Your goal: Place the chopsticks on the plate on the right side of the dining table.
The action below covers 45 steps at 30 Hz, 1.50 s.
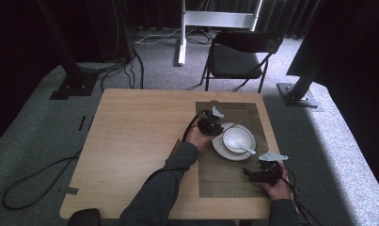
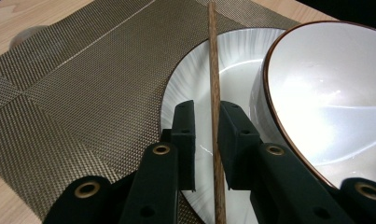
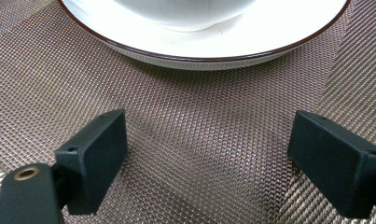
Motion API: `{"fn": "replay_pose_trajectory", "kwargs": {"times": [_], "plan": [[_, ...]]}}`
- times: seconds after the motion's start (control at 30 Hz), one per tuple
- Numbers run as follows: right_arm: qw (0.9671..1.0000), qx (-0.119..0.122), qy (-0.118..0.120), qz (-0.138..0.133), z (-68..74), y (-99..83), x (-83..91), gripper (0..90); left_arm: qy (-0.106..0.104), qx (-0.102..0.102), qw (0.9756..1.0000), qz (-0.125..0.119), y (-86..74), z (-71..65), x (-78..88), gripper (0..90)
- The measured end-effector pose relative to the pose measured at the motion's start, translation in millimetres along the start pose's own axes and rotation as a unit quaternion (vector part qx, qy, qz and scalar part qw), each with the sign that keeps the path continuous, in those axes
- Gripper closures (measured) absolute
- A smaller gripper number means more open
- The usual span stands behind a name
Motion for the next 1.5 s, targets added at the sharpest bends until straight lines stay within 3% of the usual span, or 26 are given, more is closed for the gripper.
{"fn": "replay_pose_trajectory", "kwargs": {"times": [0.4,0.77,1.13,1.5], "plan": [[1.0000,0.000,0.000,0.000,0.0,0.0,0.0,11.5,0.014,-0.002,0.9999,-0.003,-1.7,5.0,11.8,71.7],[1.0000,-0.001,0.000,0.000,0.1,0.0,0.0,11.5,0.025,-0.003,0.9996,-0.014,-3.5,12.0,38.9,68.5],[1.0000,0.000,0.000,0.000,0.1,0.0,0.0,11.5,0.031,-0.015,0.9993,-0.015,-8.7,12.1,57.1,64.1],[1.0000,0.000,0.000,0.000,0.0,0.0,0.0,11.5,0.025,-0.008,0.9993,-0.025,-14.0,6.3,79.0,58.7]]}}
Point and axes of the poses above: each handheld gripper's, and its own axes: x roughly backward along the jaws, y roughly out of its top, z roughly to its left, the point moved 7 cm from there along -x, roughly forward along the jaws, and after that the axes turned 3 degrees about -x, right-handed, at the moved point
